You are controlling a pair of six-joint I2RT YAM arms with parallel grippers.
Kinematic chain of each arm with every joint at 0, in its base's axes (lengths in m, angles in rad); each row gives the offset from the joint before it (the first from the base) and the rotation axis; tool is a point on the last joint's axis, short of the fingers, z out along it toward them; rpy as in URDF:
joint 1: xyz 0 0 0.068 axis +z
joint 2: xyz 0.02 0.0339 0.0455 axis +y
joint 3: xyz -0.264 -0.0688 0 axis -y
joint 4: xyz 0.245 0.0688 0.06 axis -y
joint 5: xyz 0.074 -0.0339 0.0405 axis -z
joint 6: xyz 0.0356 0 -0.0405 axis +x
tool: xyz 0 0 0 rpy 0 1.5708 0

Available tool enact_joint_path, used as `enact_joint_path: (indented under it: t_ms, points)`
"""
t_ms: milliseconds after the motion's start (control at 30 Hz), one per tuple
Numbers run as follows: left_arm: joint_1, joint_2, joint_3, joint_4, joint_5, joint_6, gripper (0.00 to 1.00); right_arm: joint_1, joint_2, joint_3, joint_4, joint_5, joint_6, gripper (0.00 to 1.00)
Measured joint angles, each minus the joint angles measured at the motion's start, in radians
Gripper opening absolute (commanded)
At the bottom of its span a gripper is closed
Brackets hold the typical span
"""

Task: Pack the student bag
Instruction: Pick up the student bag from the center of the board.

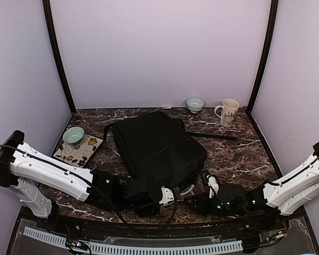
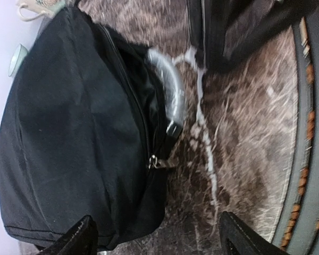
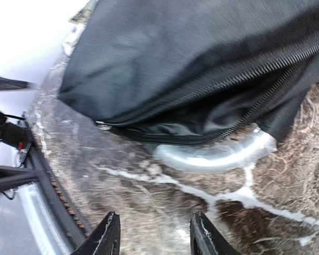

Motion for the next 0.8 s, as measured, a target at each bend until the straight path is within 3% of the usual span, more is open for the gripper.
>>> enact_joint_path:
  t_ms: [200, 400, 567, 700, 800]
  points:
    - [0.003, 0.117, 0.058, -0.080, -0.114, 0.027, 0.74, 0.038, -0.043, -0.002, -0.019, 0.037, 0.000, 0.46]
    - [0.024, 0.156, 0.097, -0.095, -0.212, 0.058, 0.62, 0.052, -0.027, -0.002, -0.046, 0.052, 0.000, 0.47]
    - [0.045, 0.156, 0.095, -0.087, -0.260, 0.089, 0.33, 0.067, 0.003, 0.016, -0.057, 0.055, -0.003, 0.47]
    - [0.060, 0.156, 0.086, -0.069, -0.285, 0.125, 0.04, 0.079, 0.027, 0.037, -0.059, 0.056, -0.012, 0.47]
    - [0.065, 0.156, 0.085, -0.069, -0.296, 0.134, 0.00, 0.090, 0.045, 0.049, -0.058, 0.057, -0.031, 0.47]
